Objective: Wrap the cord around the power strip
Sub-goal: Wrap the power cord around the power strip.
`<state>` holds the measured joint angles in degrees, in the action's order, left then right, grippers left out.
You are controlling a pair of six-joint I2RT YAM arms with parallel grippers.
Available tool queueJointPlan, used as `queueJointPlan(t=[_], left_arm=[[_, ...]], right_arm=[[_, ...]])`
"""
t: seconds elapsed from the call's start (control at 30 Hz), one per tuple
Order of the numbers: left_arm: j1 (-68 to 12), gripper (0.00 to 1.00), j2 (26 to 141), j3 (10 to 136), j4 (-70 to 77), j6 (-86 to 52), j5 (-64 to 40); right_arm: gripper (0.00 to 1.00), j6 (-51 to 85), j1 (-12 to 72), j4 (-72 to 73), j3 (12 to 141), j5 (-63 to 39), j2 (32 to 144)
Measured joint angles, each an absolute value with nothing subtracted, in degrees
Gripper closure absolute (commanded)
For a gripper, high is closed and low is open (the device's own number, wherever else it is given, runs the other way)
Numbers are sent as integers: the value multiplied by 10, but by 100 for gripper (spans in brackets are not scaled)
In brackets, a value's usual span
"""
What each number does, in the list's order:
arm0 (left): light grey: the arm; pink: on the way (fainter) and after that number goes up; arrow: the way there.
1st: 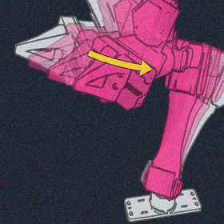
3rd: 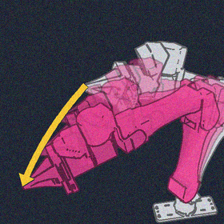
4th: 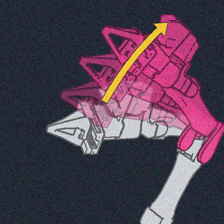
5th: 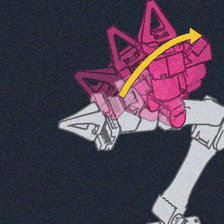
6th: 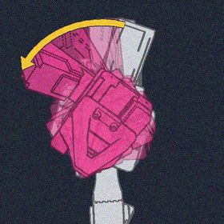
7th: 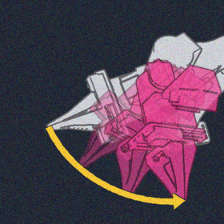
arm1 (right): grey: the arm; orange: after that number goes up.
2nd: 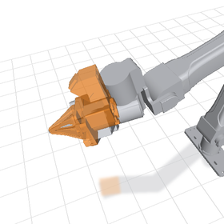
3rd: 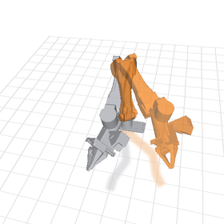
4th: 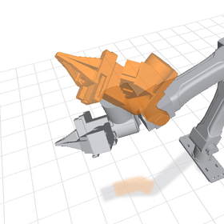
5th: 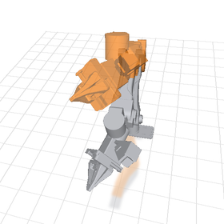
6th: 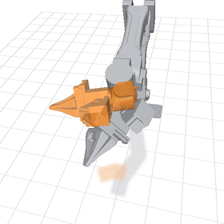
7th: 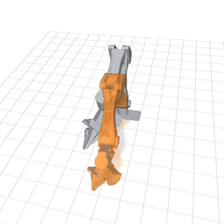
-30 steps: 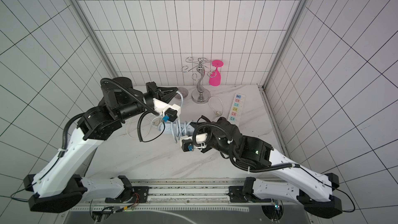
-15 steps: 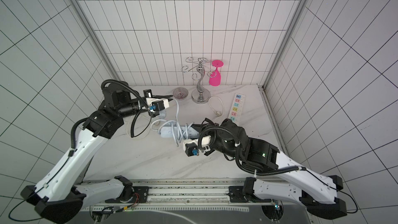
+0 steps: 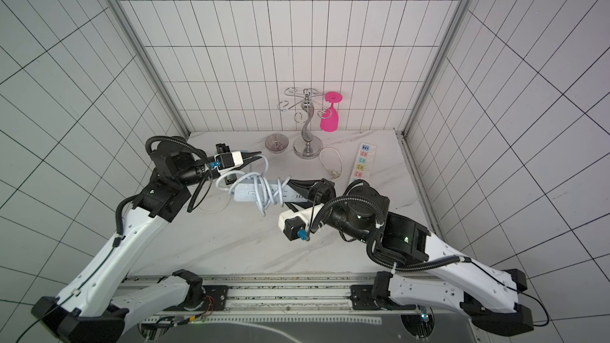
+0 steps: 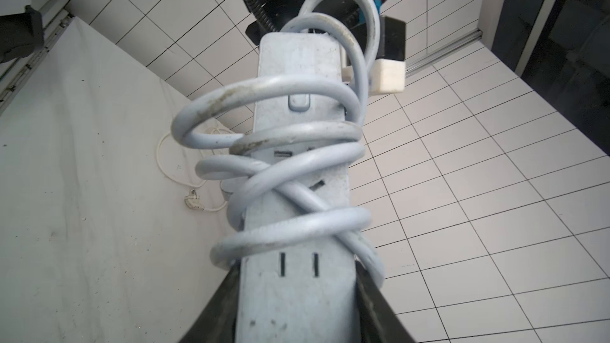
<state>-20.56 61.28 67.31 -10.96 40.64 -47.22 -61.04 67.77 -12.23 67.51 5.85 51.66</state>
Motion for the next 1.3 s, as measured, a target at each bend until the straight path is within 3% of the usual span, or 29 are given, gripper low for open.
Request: queueJointPlan(t=[0.5,0.73,1.03,1.3], left_arm=[[-169,100,585,595,52,274,-453],[-169,97,582,547,124,233,-433],[-183,89,564,462,231,179,-435],[-244,81,600,449,271,167,-442]], right_arm=[[100,-658,685,159,623,198,597],[100,-647,644,244,624,273,647],[100,-622,626,266,625,282,677],[100,-607,618,263,638,278,692]])
